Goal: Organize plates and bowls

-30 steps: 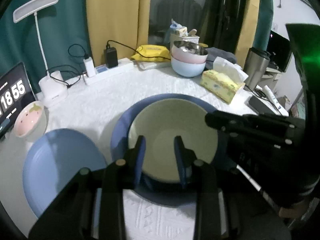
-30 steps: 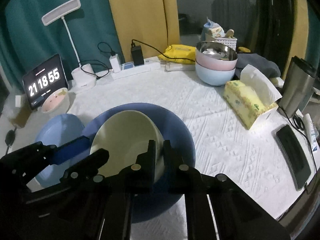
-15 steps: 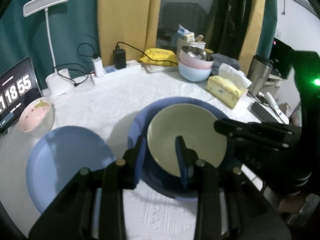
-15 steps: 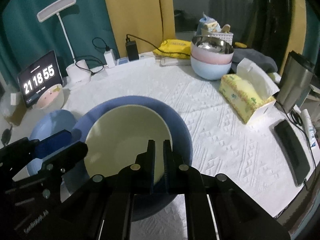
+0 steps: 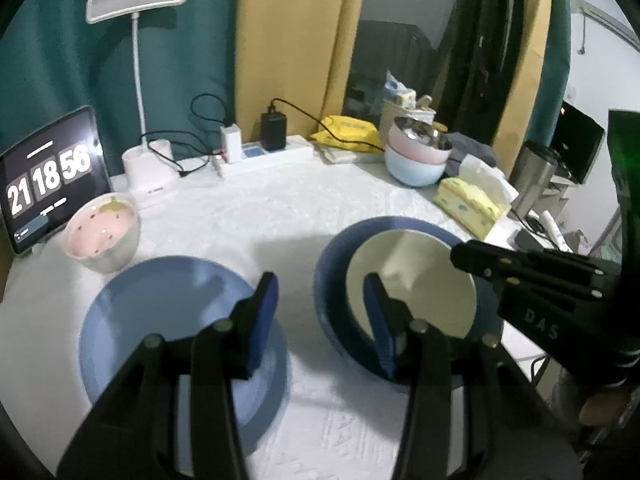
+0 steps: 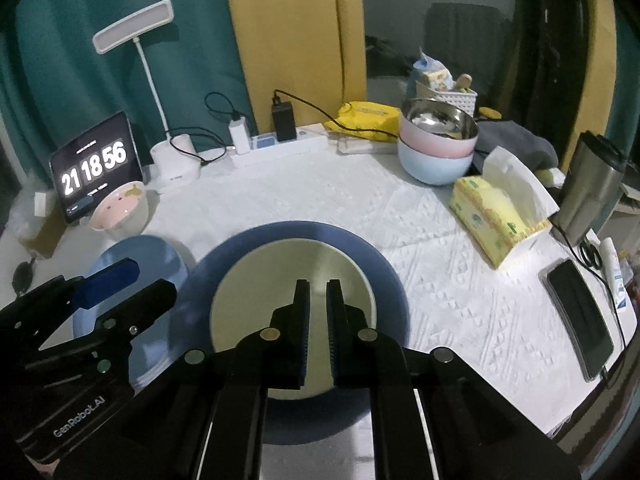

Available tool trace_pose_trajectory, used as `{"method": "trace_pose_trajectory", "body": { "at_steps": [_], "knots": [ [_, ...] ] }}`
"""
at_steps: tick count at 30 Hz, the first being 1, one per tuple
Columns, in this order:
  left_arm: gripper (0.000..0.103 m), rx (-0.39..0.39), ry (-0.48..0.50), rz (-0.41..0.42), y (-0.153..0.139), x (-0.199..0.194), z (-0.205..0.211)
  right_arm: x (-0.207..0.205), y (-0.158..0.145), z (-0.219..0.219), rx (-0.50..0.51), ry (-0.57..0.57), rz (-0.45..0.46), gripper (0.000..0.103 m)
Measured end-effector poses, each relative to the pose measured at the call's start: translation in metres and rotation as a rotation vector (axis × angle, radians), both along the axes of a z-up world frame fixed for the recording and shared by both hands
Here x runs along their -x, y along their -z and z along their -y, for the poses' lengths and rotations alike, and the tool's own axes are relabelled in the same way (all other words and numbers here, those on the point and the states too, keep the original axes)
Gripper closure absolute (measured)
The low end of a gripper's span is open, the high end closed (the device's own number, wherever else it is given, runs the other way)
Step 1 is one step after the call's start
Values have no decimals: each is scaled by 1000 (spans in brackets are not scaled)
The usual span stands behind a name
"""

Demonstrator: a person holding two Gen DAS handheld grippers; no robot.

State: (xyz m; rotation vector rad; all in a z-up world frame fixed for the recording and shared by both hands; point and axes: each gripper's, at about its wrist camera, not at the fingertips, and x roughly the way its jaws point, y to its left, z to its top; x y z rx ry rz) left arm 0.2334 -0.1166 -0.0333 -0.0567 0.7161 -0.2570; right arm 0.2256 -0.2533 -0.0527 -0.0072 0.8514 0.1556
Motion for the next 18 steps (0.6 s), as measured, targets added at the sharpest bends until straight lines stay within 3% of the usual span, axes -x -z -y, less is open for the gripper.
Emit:
{"method": "trace_pose_trajectory", "body": {
  "at_steps": [18],
  "knots": [
    [56,27,-76,27,-8,6,-53,-5,-13,-56,17,-84,21,94]
  ]
}}
